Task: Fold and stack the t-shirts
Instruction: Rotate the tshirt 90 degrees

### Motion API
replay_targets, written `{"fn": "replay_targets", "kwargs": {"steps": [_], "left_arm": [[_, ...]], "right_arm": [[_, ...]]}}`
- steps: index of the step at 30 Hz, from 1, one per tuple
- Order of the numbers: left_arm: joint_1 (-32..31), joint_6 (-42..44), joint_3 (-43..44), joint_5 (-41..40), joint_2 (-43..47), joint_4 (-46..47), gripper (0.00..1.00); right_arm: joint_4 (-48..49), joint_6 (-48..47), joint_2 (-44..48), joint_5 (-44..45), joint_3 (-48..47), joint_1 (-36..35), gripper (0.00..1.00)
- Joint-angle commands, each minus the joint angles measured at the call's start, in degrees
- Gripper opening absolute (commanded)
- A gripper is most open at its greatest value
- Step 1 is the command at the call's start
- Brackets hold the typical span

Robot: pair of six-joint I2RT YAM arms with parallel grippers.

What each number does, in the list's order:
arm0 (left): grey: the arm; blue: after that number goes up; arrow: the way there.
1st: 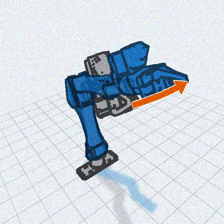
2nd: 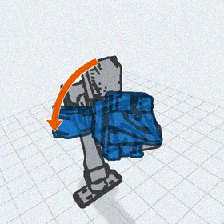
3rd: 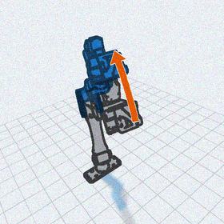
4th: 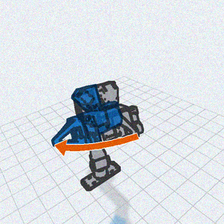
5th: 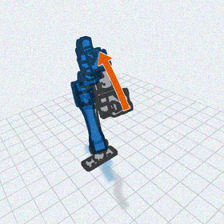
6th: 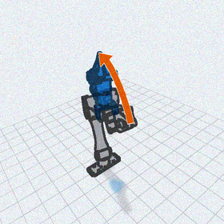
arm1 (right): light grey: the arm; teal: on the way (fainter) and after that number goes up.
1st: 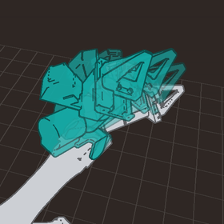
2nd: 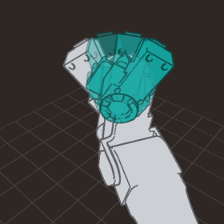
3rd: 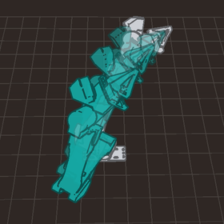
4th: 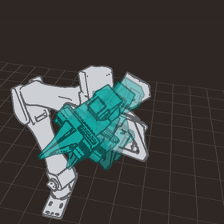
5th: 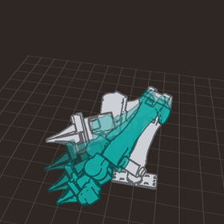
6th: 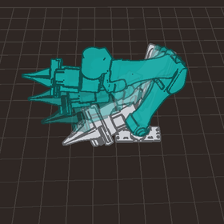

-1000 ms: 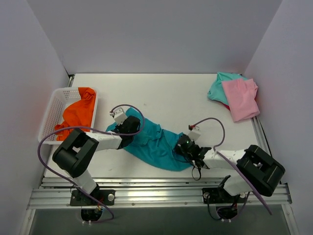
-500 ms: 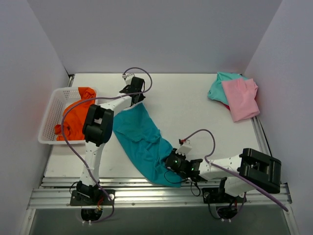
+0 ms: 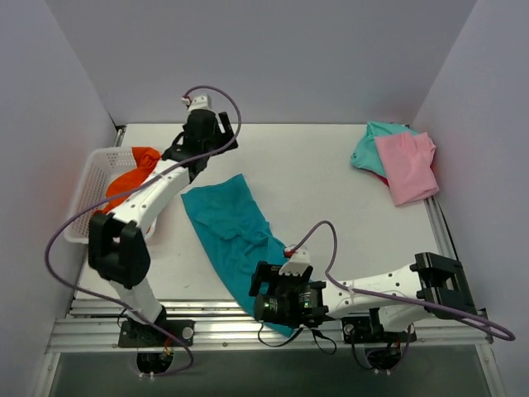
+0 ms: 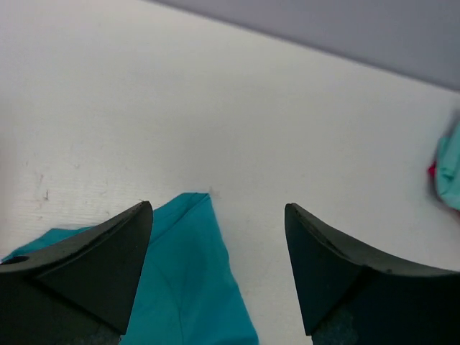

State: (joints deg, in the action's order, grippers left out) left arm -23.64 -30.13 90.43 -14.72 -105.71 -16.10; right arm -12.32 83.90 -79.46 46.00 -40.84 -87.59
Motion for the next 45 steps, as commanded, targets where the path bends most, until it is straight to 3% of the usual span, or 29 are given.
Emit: {"fn": "replay_targets", "kwargs": {"steps": [1,4,7,10,12,13,15,16,19,28,34,36,40,45], "left_arm": [[0.08,3.32,-3.58,0.83,12.43,2.13,0.84],[-0.35,-0.09,-11.92,1.71,16.83,2.38,0.82],[-0.88,-4.83,-23.26,3.11,18.69,6.76,0.73],[-1.06,-7.48,-30.64,3.03,17.22,10.80,0.36],[-1.41,-9.42,-32.59,3.99,15.72,12.75,0.03],[-1.76,-9.77,-33.73,3.91,14.41,13.89,0.02],[-2.99,-10.47,-34.01,3.56,13.08,14.25,0.02],[-3.25,-10.48,-33.75,3.65,11.60,13.64,0.02],[-4.05,-11.09,-31.99,2.68,9.04,11.88,0.02],[-2.47,-11.36,-24.26,1.89,-1.67,9.07,0.02],[0.43,-11.27,-17.06,3.90,-10.28,8.10,0.02],[1.66,-10.83,-14.16,6.36,-14.06,6.62,0.02],[2.72,-9.16,-0.84,8.56,-21.36,1.78,0.02],[4.74,-7.40,21.23,14.19,-35.04,-10.41,0.03]], "right_arm": [[-17.81,4.60,-2.35,12.08,-7.48,-2.84,1.00],[-25.63,7.59,-6.49,16.83,-12.94,-3.37,1.00],[-33.63,12.15,-8.34,21.05,-17.16,-3.11,1.00],[-35.24,11.91,-5.63,24.56,-17.87,-2.67,0.97],[-30.52,5.36,-2.39,26.07,-17.17,-2.06,0.88],[-27.88,1.66,-1.15,26.59,-16.65,-1.62,0.73],[-20.14,-5.12,1.66,26.60,-14.63,0.22,0.56],[-18.38,-8.89,2.55,26.34,-14.01,1.10,0.33],[-14.93,-11.56,4.40,24.32,-12.25,4.44,0.03],[-21.26,-8.75,5.28,25.72,-13.12,9.45,0.08],[-17.93,-15.77,9.32,25.29,-12.08,14.72,0.10],[-12.67,-21.63,11.86,24.23,-11.02,17.53,0.10],[-0.81,-30.89,15.30,17.31,-6.72,24.03,0.11],[2.56,-33.89,15.57,13.33,-4.95,29.93,0.10]]}}
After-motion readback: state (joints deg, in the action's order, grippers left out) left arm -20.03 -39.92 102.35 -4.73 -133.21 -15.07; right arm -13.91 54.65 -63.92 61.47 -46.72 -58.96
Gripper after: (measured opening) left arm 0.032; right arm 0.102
